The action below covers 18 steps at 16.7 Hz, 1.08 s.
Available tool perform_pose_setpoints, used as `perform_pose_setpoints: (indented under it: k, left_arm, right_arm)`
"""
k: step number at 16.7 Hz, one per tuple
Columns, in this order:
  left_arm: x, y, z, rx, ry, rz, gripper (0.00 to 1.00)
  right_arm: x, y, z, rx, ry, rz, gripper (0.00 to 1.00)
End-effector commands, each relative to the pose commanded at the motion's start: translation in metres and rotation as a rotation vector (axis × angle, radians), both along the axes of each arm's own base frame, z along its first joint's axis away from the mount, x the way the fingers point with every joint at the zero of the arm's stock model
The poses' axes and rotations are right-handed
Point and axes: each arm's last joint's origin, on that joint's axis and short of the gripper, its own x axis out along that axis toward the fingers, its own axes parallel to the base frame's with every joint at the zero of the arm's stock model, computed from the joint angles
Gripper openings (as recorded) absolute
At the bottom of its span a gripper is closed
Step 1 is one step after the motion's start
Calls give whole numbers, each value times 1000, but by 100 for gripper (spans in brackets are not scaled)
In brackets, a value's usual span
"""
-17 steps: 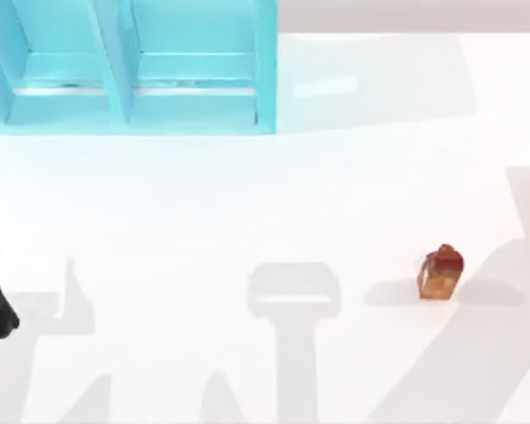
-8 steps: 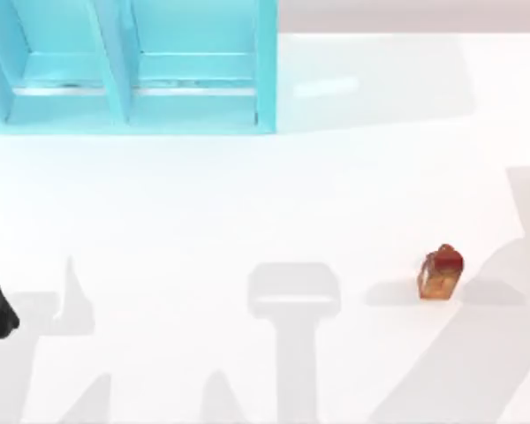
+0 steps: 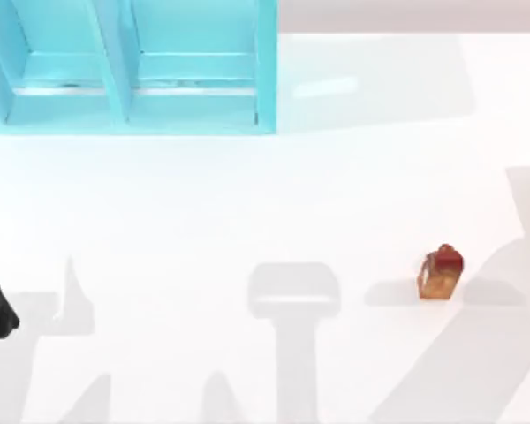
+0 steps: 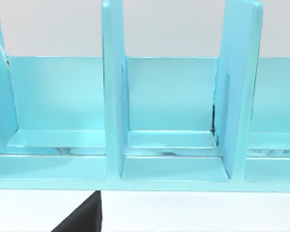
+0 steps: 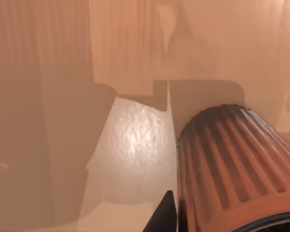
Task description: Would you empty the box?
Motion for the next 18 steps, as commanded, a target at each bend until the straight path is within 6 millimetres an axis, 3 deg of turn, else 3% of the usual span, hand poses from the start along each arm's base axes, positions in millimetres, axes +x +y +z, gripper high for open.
perform_pose_setpoints:
  k: [9,14,18]
  left_arm:
    - [0,0,0,0,0,0,100]
    - [0,0,0,0,0,0,100]
    - [0,0,0,0,0,0,100]
  right_arm:
    - [6,5,8,-10,-28,19,0]
    - [31,17,53,-56,-135,97,0]
    - [33,20,97,-69,-160,110,0]
